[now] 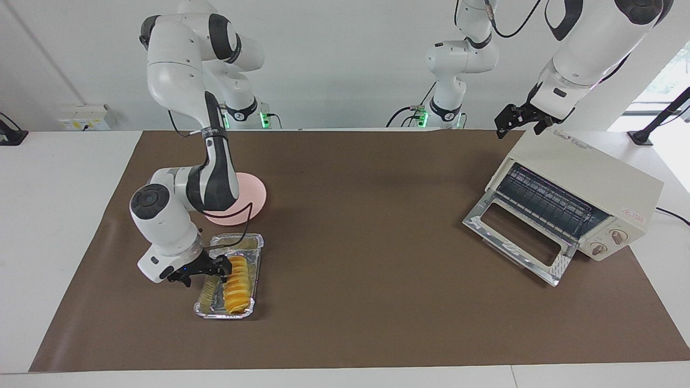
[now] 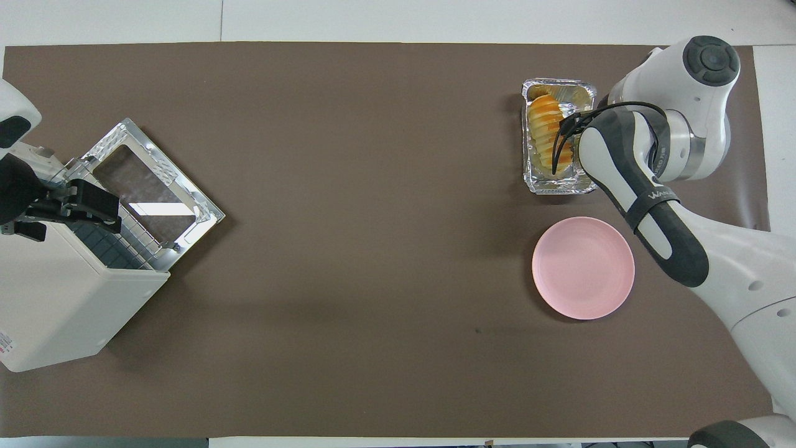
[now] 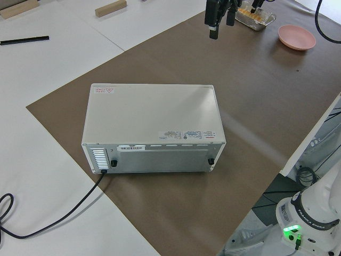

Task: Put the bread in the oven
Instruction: 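Push the foil tray with the right gripper toward the toaster oven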

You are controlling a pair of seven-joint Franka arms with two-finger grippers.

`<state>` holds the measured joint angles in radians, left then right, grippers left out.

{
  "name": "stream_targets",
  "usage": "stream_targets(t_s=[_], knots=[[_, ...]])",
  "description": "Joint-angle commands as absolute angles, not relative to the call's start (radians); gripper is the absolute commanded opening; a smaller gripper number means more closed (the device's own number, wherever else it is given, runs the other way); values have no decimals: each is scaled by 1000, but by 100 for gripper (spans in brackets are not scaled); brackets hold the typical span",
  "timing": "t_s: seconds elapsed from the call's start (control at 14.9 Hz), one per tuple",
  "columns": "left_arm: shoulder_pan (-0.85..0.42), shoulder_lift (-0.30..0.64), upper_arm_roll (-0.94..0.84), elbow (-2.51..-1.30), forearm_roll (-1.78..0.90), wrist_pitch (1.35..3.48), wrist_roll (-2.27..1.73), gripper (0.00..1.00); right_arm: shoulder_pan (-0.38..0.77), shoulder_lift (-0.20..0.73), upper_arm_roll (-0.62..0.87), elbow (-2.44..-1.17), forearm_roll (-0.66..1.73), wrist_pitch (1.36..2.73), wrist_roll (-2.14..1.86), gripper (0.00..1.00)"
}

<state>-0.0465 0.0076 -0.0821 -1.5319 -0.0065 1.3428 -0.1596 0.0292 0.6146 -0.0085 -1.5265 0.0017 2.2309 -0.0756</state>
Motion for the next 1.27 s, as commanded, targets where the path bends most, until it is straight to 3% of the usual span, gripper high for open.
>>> stream_targets(t_s=[0.0, 0.67, 0.94, 1.2], knots=[[-34, -28, -87, -1572, -21, 1365, -156, 100, 26, 584, -5, -1566, -9, 2244, -91, 0], [-34, -28, -87, -1572, -21, 1365, -156, 100, 34, 583, -2, -1542, 6, 2227, -83, 0], [-34, -28, -87, -1572, -21, 1365, -156, 100, 35, 594, 9, -1364, 37, 1970, -57, 0], [-34, -28, -87, -1572, -21, 1365, -156, 100, 124, 594, 11, -1231, 81, 1826, 75, 0]])
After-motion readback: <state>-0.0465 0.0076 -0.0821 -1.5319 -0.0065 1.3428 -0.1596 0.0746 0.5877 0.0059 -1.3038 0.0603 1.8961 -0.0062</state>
